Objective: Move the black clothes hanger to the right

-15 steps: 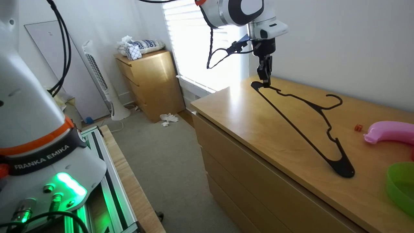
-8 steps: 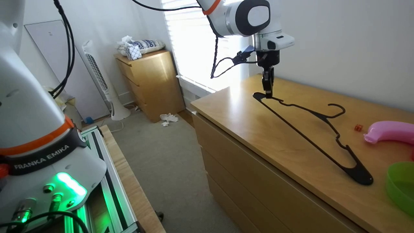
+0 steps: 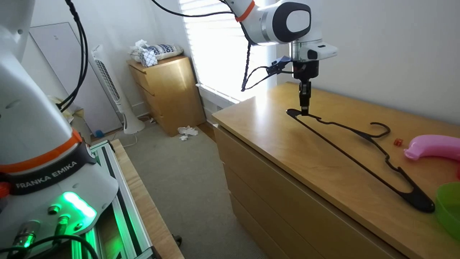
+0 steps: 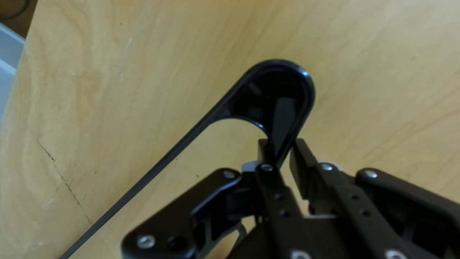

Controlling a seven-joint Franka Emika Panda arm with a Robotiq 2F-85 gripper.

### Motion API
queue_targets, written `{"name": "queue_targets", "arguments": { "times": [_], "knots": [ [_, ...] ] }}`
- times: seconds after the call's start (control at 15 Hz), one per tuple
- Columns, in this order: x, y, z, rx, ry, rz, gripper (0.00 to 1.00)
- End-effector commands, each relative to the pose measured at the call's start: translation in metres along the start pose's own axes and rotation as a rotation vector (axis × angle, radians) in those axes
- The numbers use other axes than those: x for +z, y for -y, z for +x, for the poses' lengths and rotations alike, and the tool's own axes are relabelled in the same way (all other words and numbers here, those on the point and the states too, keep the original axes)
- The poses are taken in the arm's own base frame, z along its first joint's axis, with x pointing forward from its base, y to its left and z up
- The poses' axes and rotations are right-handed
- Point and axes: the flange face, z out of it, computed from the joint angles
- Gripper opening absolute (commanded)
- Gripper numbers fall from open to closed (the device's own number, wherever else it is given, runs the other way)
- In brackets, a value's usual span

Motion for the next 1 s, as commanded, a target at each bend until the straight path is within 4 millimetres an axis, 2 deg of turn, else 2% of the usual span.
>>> {"name": "queue_targets", "arguments": {
  "times": [0.0,0.07,0.2,0.4,0.6,0.93],
  "knots": [
    [0.006,-0.001,0.015,0.004,0.020,0.002,0.32],
    [0.003,0.000,0.016,0.010,0.030,0.025,0.44],
    [-0.011,0.006,0.015,0.007,0.042,0.069,0.57],
    [-0.049,0.007,0.011,-0.016,0.030,0.107,0.79],
    [-0.082,-0.011,0.012,-0.071,0.058,0.127,0.99],
    [-0.135,-0.071,0.013,-0.356,0.086,0.142,1.00]
  ]
}}
